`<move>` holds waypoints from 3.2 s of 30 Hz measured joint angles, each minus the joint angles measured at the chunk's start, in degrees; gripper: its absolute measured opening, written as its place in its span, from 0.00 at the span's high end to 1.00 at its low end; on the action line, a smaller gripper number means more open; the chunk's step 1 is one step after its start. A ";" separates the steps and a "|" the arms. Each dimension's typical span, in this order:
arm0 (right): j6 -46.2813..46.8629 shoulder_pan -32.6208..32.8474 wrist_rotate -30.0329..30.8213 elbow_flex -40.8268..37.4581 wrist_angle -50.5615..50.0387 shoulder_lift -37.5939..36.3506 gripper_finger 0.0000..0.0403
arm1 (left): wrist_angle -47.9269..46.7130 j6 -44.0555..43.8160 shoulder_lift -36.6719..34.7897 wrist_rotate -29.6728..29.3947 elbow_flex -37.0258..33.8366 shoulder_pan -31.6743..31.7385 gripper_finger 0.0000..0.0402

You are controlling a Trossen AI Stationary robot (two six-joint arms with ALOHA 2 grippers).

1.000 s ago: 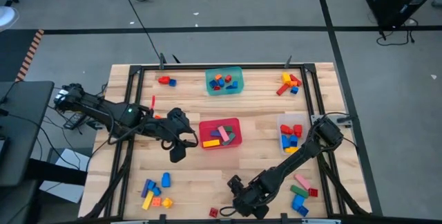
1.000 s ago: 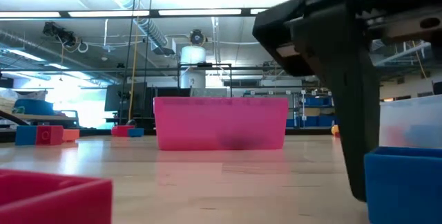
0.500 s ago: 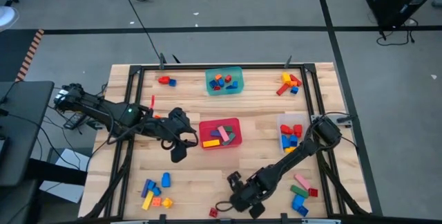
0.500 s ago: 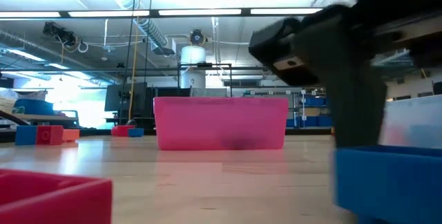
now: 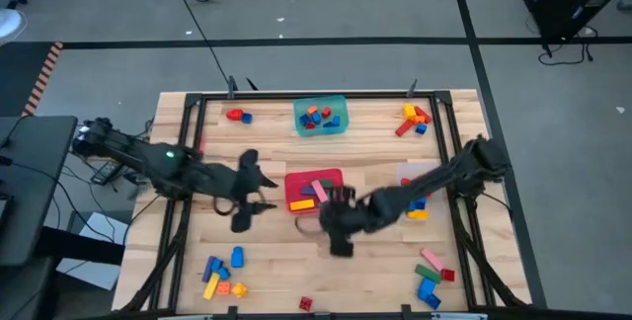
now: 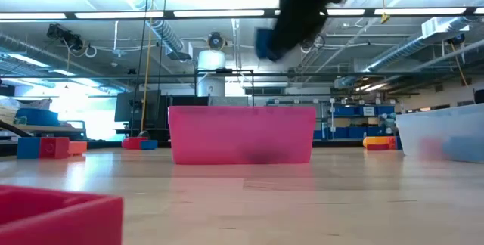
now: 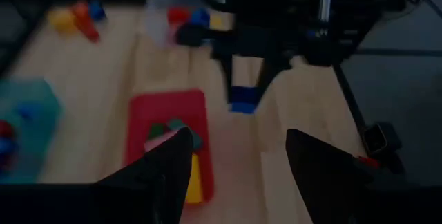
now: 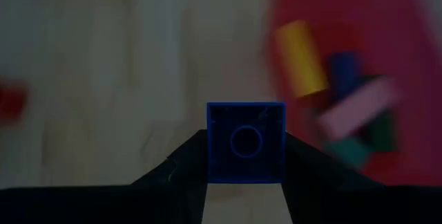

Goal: Sort blocks by size
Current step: Put the blue 4 stud game piece into the blue bin, then put the red block into the red bin

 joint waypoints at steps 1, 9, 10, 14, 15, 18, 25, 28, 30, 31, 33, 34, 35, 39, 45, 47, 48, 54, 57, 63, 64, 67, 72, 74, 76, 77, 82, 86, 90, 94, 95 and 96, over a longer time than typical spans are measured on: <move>1.71 -1.33 0.74 0.00 -0.06 -1.07 0.62 | 0.17 0.81 -1.82 -0.98 -0.53 -0.19 0.40; 10.86 -13.26 1.72 0.00 0.43 -6.06 0.62 | 6.48 0.12 -21.81 -4.11 -16.76 -0.41 0.40; 11.26 -14.70 1.72 0.02 0.80 -6.18 0.62 | 8.15 -0.24 -24.24 -4.12 -19.28 -0.41 0.40; 11.50 -20.79 0.63 2.55 0.77 -5.24 0.62 | 13.17 -0.56 -32.71 -4.14 -27.76 -0.39 0.40; 11.37 -22.30 0.01 3.59 0.82 -4.81 0.62 | 13.90 -0.57 -34.51 -4.16 -29.55 -0.39 0.40; 10.91 -26.80 -1.13 7.01 -0.26 -2.93 0.62 | 14.96 -0.57 -38.72 -6.34 -33.57 -0.39 0.40; 9.36 -36.72 -7.73 13.97 -0.81 2.83 0.62 | 13.55 -0.30 -44.81 -11.33 -39.28 -0.33 0.40; 10.10 -40.46 -10.46 16.28 -1.08 6.78 0.62 | 13.09 -0.62 -46.15 -11.04 -40.84 -0.33 0.40; 10.14 -42.61 -11.92 17.61 -2.05 9.48 0.62 | 13.14 -1.45 -46.91 -10.98 -41.36 -0.33 0.40; 10.14 -43.56 -12.34 18.15 -2.85 10.78 0.62 | 13.24 -1.54 -47.01 -10.93 -41.38 -0.33 0.40; 10.08 -45.30 -12.68 18.99 -4.57 13.17 0.62 | 13.72 -1.63 -47.20 -10.93 -41.38 -0.33 0.40; 9.86 -46.13 -12.71 19.24 -5.30 14.18 0.62 | 13.74 -1.64 -47.22 -10.91 -41.38 -0.33 0.40; 9.83 -46.86 -12.72 19.32 -5.81 15.03 0.62 | 13.75 -1.64 -47.21 -10.89 -41.38 -0.33 0.40; 9.11 -49.27 -15.24 19.39 -5.92 17.27 0.53 | 14.02 -1.86 -47.19 -10.87 -41.38 -0.33 0.40; 6.08 -51.26 -18.03 19.39 -5.58 18.15 0.40 | 14.78 -1.93 -47.17 -11.33 -41.38 -0.33 0.40; 5.76 -51.40 -18.13 19.41 -5.29 17.95 0.39 | 15.10 -1.92 -47.17 -12.31 -41.38 -0.33 0.40; 5.71 -51.64 -18.17 19.39 -5.51 17.60 0.38 | 15.18 -1.86 -47.17 -12.95 -41.38 -0.33 0.40; 0.94 -52.83 -16.78 19.39 -10.13 13.42 0.39 | 15.39 -2.53 -47.17 -13.97 -41.38 -0.33 0.40; 0.44 -54.64 -12.42 19.39 -14.65 10.02 0.40 | 14.97 -3.91 -47.17 -15.53 -41.38 -0.33 0.40; 2.19 -61.07 -5.02 19.41 -26.44 5.01 0.39 | 14.53 -4.92 -47.17 -17.64 -41.38 -0.30 0.40; 3.24 -62.19 -4.00 19.39 -28.32 4.47 0.38 | 14.50 -4.92 -47.17 -17.67 -41.38 -0.28 0.40; 5.98 -64.72 -0.71 19.21 -32.26 3.68 0.36 | 14.44 -4.95 -47.17 -17.80 -41.38 -0.28 0.40; 12.66 -66.09 2.72 10.53 -32.28 -0.75 0.34 | 14.39 -5.03 -47.17 -17.84 -41.38 -0.28 0.40; 15.24 -66.65 2.77 4.04 -30.07 -3.49 0.34 | 14.26 -5.01 -47.17 -17.80 -41.38 -0.28 0.40; 19.81 -67.10 2.57 -3.05 -26.90 -7.10 0.35 | 14.14 -4.88 -47.17 -17.79 -41.38 -0.28 0.40; 22.34 -67.20 2.30 -6.52 -25.00 -9.03 0.35 | 13.98 -4.86 -47.17 -17.77 -41.38 -0.28 0.40; 34.69 -66.59 0.70 -21.58 -19.56 -16.21 0.38 | 13.65 -4.62 -47.17 -17.73 -41.38 -0.28 0.40; 43.59 -65.53 -0.17 -29.35 -16.15 -18.72 0.41 | 13.47 -4.56 -47.15 -18.03 -41.38 -0.28 0.40; 48.70 -64.10 -2.03 -33.79 -8.69 -19.09 0.43 | 12.95 -4.55 -47.15 -18.08 -41.38 -0.28 0.40; 50.03 -62.92 -2.96 -34.98 -3.35 -17.31 0.45 | 12.86 -4.59 -47.15 -18.08 -41.38 -0.28 0.40; 50.24 -62.80 -2.90 -34.99 -3.19 -16.62 0.46 | 12.88 -4.59 -47.15 -18.08 -41.38 -0.28 0.40; 50.48 -62.80 -2.86 -35.07 -3.27 -15.88 0.46 | 12.89 -4.59 -47.15 -17.97 -41.38 -0.28 0.40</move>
